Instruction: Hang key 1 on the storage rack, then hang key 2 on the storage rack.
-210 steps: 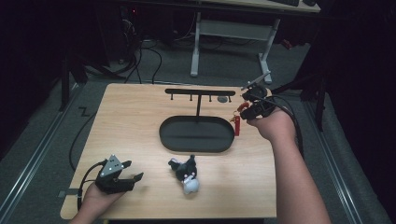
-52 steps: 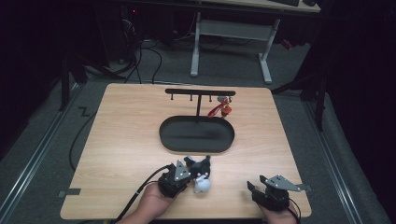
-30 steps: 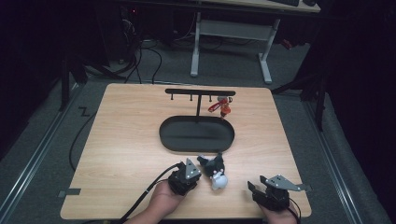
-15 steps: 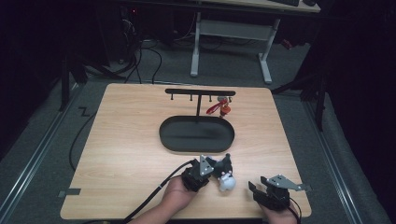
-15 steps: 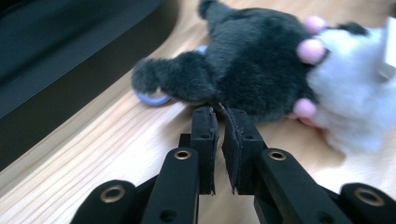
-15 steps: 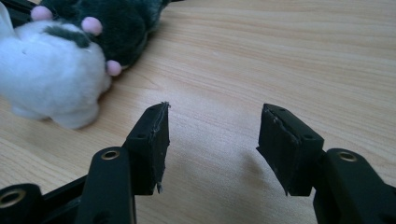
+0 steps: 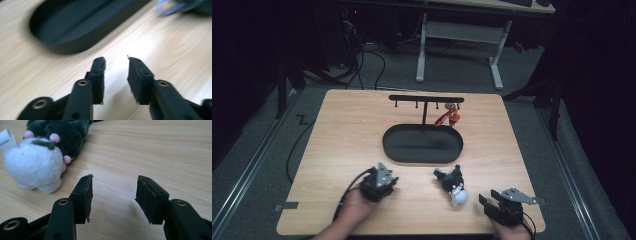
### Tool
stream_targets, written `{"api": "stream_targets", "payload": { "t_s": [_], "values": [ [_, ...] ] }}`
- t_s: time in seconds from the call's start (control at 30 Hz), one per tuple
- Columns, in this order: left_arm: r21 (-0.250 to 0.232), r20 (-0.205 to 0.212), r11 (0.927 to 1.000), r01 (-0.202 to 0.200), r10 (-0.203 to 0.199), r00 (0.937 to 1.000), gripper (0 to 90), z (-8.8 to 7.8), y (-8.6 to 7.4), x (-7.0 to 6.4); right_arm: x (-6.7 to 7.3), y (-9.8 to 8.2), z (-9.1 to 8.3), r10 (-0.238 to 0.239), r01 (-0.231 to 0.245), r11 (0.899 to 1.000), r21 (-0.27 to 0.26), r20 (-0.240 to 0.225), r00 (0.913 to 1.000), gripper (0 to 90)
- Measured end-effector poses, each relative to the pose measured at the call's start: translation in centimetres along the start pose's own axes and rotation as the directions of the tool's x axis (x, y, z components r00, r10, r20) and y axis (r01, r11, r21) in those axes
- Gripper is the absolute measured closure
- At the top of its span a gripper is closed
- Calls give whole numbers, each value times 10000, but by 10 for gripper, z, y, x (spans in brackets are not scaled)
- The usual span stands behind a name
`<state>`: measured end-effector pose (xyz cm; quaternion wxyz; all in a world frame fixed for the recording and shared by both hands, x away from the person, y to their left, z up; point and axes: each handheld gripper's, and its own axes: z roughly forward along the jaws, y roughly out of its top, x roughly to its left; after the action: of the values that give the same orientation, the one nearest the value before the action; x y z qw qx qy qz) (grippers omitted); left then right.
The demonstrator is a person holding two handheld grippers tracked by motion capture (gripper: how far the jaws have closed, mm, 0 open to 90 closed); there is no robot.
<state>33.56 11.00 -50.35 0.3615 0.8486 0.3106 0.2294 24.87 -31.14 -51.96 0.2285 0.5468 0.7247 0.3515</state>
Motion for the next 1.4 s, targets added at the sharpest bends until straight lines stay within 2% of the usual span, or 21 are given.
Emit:
{"api": "stream_targets", "payload": {
  "t_s": [0.03,0.13,0.17,0.23,0.27,0.37,0.53,0.63,0.77,0.83,0.93,1.07,1.17,1.27,1.4],
  "values": [
    [-86,-94,9994,337,-338,9994,608,-10,-9,13,0,0,0,16,-16,10000,65,-15,10000,470],
    [-499,-488,9941,960,-984,9939,544,-27,-35,33,-2,1,2,145,-146,9997,190,38,9999,468],
    [-482,-406,9909,1254,-1273,9910,533,-29,-41,38,-3,2,3,203,-205,9996,185,104,9997,467],
    [-324,15,9796,1983,-1983,9801,501,-32,-45,48,-5,2,3,257,-264,9994,240,280,9993,462],
    [-560,27,9771,2051,-2052,9787,478,-35,-45,51,-6,3,4,305,-318,9990,325,409,9987,447],
    [-622,-203,9792,1933,-1949,9806,460,-35,-48,54,-7,5,8,225,-259,9986,462,733,9971,402],
    [-508,-241,9837,1724,-1738,9845,440,-28,-50,56,-9,6,12,-127,77,9987,499,1013,9948,339],
    [-515,-144,9818,1830,-1839,9828,440,-26,-50,59,-11,8,10,-42,-10,9989,476,1095,9940,309],
    [-458,-51,9859,1607,-1611,9869,453,-25,-50,58,-14,12,7,64,-107,9993,370,1164,9932,310],
    [-450,-34,9873,1525,-1528,9883,456,-24,-50,56,-11,16,5,47,-104,9990,446,1248,9922,311],
    [-465,-23,9886,1429,-1431,9897,450,-25,-50,54,-2,25,0,-347,288,9986,450,1368,9900,309],
    [-649,75,9860,1538,-1537,9881,442,-26,-47,54,1,33,-6,-160,120,9993,348,1162,9931,304],
    [-754,165,9875,1387,-1378,9903,433,-26,-46,53,1,37,-6,-272,195,9974,695,1110,9934,303],
    [-904,478,9863,1382,-1344,9898,410,-25,-46,52,10,42,-9,-570,465,9944,946,1112,9922,307],
    [-955,594,9885,1169,-1116,9920,390,-26,-45,50,19,50,-9,-930,782,9885,1293,1132,9892,309]
  ]
}}
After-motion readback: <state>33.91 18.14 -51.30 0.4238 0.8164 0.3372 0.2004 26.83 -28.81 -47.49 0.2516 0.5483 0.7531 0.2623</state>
